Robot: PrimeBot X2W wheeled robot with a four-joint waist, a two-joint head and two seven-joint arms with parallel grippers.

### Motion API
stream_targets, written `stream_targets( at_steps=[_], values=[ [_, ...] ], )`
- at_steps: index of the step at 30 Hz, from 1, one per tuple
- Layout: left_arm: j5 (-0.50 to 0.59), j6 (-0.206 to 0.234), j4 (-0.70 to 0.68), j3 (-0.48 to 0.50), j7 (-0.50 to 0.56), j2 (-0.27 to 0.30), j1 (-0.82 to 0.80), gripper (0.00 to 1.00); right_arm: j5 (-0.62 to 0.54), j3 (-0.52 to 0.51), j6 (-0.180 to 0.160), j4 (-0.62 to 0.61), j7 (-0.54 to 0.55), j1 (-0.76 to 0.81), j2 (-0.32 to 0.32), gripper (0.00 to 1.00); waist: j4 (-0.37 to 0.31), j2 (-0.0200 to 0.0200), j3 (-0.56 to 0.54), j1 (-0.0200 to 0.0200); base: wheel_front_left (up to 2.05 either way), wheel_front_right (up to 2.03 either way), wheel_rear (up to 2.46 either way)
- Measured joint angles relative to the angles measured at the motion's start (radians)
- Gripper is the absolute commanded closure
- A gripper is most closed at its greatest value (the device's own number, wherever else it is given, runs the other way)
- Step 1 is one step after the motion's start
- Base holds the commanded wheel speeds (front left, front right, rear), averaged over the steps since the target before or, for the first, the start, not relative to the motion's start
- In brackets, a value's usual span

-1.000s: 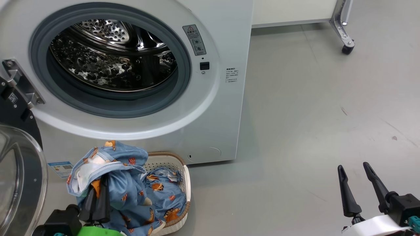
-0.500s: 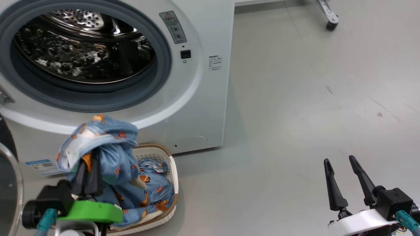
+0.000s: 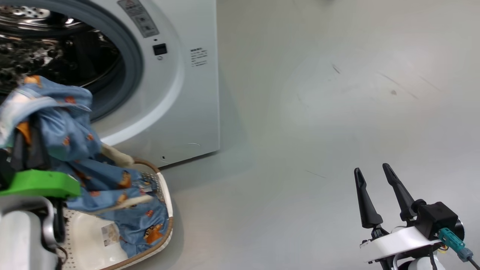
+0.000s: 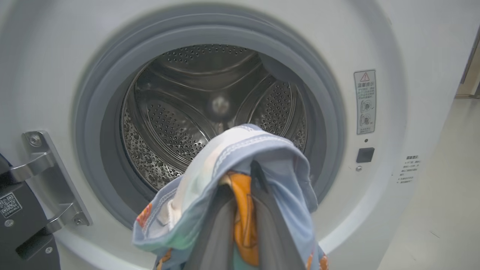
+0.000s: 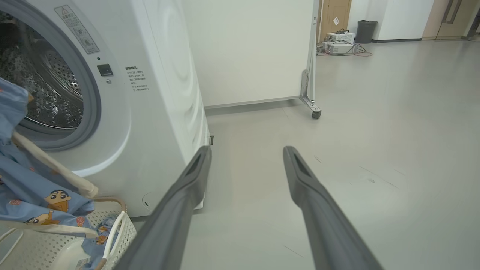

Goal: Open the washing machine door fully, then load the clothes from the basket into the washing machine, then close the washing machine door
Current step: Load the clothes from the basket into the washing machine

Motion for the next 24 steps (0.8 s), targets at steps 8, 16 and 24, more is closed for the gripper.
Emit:
stream_targets(
  at_steps=[8, 16, 24],
  values=[
    [0.002, 0.025, 0.069, 0.051, 0.043, 0.077, -0.140, 1.00, 0.008, 0.012, 0.000, 0.005, 0.000, -0.006, 0.003, 0.00, -0.093, 0.0000, 0.055, 0.0000, 0.00, 0.00, 0.00],
    [0.020, 0.032, 0.148, 0.062, 0.094, 0.160, -0.287, 1.00, 0.018, 0.029, 0.000, 0.005, 0.000, -0.011, 0.010, 0.00, -0.163, 0.0000, 0.139, 0.0000, 0.00, 0.00, 0.00],
    [0.048, 0.039, 0.221, 0.066, 0.143, 0.226, -0.454, 1.00, 0.028, 0.055, 0.000, 0.001, 0.000, -0.039, 0.016, 0.00, -0.211, 0.0000, 0.243, 0.0001, 0.00, 0.00, 0.00]
  ],
)
